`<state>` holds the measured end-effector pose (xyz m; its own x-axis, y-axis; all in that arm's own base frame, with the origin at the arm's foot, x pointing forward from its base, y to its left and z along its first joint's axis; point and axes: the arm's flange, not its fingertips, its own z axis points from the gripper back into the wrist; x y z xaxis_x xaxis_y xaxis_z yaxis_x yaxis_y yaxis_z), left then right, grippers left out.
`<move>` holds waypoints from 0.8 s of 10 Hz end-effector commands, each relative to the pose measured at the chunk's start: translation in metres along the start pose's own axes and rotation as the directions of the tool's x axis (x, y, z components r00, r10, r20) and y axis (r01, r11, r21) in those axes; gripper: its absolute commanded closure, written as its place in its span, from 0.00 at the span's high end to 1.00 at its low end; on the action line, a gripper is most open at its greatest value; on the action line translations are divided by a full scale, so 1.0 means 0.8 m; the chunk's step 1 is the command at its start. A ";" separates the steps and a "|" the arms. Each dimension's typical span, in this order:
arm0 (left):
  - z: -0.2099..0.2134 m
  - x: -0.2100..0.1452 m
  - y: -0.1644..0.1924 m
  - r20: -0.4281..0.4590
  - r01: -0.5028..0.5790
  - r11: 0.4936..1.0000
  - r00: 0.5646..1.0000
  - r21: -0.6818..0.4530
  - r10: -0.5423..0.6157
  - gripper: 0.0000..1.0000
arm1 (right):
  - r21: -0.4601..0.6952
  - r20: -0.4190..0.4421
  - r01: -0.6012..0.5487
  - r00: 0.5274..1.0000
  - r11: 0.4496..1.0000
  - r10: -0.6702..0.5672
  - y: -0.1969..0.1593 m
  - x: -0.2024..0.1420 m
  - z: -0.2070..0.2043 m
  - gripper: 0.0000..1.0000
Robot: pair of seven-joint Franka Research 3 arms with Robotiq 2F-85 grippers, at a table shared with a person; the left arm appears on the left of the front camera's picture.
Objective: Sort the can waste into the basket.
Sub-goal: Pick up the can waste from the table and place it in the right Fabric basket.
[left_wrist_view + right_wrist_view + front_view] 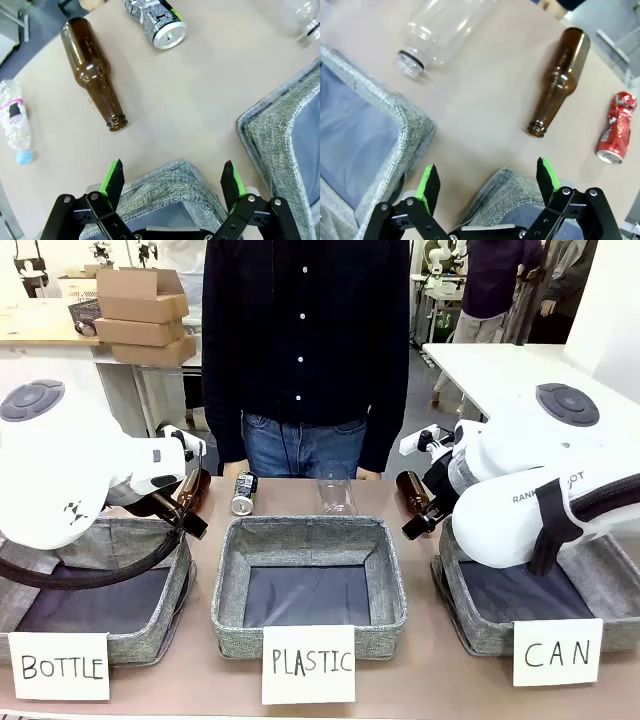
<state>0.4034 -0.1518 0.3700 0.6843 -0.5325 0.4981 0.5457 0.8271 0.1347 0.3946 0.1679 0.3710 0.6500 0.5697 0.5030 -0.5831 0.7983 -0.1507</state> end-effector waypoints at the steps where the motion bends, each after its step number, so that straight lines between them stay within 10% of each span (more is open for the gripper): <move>1: 0.000 0.000 0.000 0.000 0.000 1.000 1.000 0.000 0.000 1.00 | 0.000 0.000 0.000 1.000 1.000 0.000 0.000 0.000 0.000 1.00; 8: 0.000 0.000 0.000 0.000 0.000 1.000 1.000 0.000 0.000 1.00 | 0.000 0.000 0.000 1.000 1.000 0.000 0.000 0.000 0.000 1.00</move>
<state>0.4034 -0.1518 0.3700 0.6846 -0.5321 0.4982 0.5453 0.8274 0.1344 0.3946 0.1680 0.3710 0.6497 0.5701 0.5028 -0.5833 0.7981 -0.1511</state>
